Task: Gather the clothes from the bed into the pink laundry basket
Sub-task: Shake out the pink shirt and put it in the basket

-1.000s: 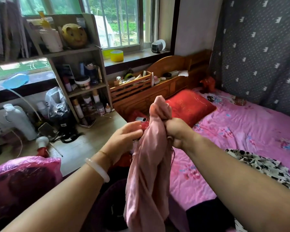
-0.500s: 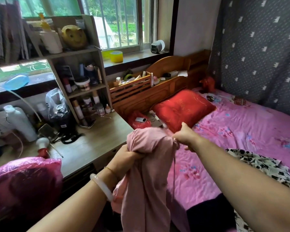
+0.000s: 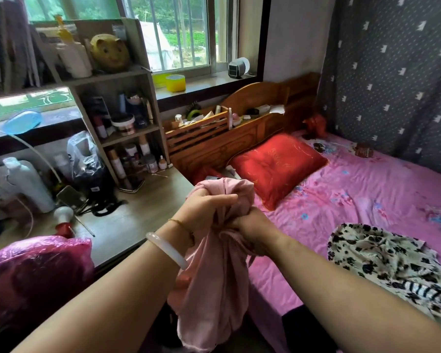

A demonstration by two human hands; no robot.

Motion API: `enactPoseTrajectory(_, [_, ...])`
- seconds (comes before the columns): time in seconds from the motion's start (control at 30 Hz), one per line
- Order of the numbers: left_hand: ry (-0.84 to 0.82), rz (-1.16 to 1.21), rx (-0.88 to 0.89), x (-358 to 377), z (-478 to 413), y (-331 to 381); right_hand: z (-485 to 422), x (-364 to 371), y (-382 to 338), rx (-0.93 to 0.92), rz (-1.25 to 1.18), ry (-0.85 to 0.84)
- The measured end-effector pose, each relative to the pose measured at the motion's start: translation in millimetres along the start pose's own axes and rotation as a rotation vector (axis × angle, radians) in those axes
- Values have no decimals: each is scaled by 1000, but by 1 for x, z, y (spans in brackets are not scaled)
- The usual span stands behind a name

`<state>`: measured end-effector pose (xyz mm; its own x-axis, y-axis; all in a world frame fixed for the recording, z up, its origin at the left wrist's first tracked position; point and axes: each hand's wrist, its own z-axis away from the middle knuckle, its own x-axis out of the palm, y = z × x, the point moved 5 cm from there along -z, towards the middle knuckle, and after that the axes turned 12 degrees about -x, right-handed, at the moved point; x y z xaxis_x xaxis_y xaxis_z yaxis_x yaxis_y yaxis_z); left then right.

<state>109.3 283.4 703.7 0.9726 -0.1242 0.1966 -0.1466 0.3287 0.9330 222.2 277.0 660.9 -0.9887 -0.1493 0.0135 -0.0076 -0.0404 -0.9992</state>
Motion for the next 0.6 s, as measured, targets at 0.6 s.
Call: enactPoseTrajectory(0.6, [475, -301, -118, -73, -26, -114, -13, 71, -57, 281, -642, -95])
